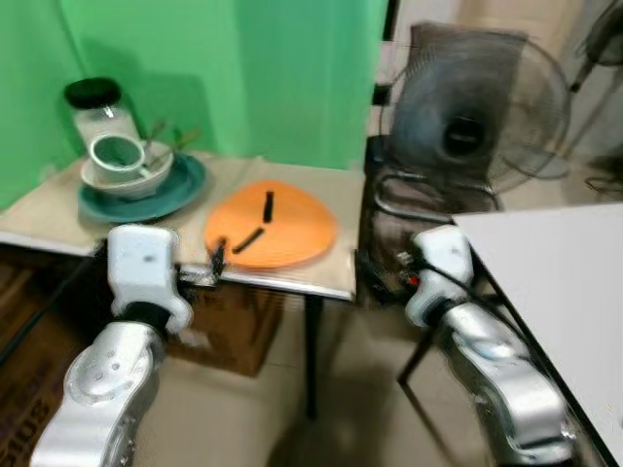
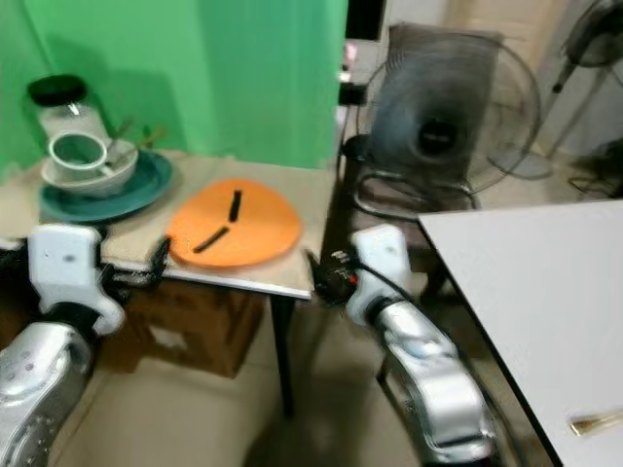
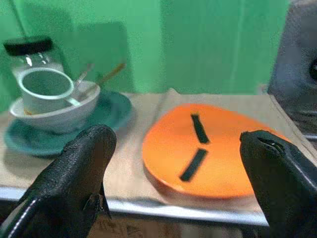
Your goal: Setting the table
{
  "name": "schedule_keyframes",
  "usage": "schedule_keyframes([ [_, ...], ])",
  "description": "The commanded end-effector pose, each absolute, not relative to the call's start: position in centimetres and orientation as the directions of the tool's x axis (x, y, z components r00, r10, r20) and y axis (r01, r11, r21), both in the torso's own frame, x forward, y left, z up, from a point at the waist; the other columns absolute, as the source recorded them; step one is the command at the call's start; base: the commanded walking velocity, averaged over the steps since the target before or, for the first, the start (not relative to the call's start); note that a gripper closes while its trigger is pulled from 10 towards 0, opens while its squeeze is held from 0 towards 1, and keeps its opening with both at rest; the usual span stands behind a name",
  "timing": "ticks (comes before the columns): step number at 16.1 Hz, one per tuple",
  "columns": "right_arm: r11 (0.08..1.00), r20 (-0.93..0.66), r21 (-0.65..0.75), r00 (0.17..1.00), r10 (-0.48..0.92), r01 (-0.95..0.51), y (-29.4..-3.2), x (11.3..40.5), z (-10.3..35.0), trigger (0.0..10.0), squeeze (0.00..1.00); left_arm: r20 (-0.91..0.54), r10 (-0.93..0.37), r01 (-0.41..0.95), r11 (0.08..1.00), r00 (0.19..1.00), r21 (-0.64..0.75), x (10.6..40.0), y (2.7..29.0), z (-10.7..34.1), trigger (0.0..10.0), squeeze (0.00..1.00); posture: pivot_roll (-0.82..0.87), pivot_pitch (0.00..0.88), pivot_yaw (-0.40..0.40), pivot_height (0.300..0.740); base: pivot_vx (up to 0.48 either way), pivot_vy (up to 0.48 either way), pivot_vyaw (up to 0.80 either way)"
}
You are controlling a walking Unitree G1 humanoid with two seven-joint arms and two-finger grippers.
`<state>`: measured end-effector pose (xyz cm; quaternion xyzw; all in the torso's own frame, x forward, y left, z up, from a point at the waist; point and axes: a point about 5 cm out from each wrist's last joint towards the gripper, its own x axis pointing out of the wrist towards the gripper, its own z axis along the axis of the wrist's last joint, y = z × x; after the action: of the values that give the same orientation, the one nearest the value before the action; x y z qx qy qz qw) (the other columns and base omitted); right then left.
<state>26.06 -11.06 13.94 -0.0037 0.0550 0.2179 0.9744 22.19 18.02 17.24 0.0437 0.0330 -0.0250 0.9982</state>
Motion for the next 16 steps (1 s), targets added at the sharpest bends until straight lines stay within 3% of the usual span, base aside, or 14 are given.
schedule_keyframes([
  [1,0.924,-0.12,-0.006,0.918,0.379,-0.382,-12.46,26.18,13.77,10.0,1.0,-0.071,-0.082,0.088,0.993,0.994,0.077,22.3,17.34,17.3,10.0,0.0,-0.01,0.0,0.026,0.74,0.311,0.0,0.0],
  [2,0.925,-0.12,-0.005,0.918,0.377,-0.38,-12.47,26.18,13.75,10.0,0.96,-0.072,-0.084,0.089,0.993,0.994,0.078,22.32,17.38,17.29,10.0,0.0,-0.01,0.0,0.026,0.74,0.311,0.0,0.0],
  [3,0.925,-0.119,-0.004,0.918,0.378,-0.381,-12.43,26.16,13.74,10.0,0.84,-0.073,-0.085,0.09,0.993,0.994,0.079,22.34,17.39,17.29,10.0,0.0,-0.01,0.0,0.027,0.74,0.315,0.0,0.0],
  [5,0.924,-0.117,-0.001,0.918,0.379,-0.382,-12.29,26.16,13.7,10.0,0.71,-0.074,-0.087,0.093,0.992,0.993,0.081,22.42,17.43,17.29,10.0,0.0,-0.02,0.0,0.029,0.74,0.311,0.0,0.0],
  [6,0.924,-0.117,0.003,0.917,0.381,-0.383,-12.22,26.18,13.68,10.0,0.45,-0.075,-0.089,0.095,0.992,0.993,0.082,22.42,17.46,17.26,10.0,0.0,-0.02,0.0,0.029,0.74,0.319,0.0,0.0],
  [7,0.918,-0.116,0.008,0.912,0.394,-0.396,-12.12,26.13,13.7,10.0,0.0,-0.077,-0.092,0.098,0.992,0.993,0.084,22.42,17.48,17.24,10.0,0.0,-0.02,0.0,0.031,0.74,0.311,0.0,0.0],
  [16,0.888,-0.129,-0.045,0.884,0.45,-0.458,-11.71,26.3,13.7,10.0,0.0,-0.081,-0.113,0.121,0.988,0.99,0.099,22.5,17.33,17.25,10.0,0.0,-0.01,0.0,0.033,0.74,0.312,0.0,0.09],
])
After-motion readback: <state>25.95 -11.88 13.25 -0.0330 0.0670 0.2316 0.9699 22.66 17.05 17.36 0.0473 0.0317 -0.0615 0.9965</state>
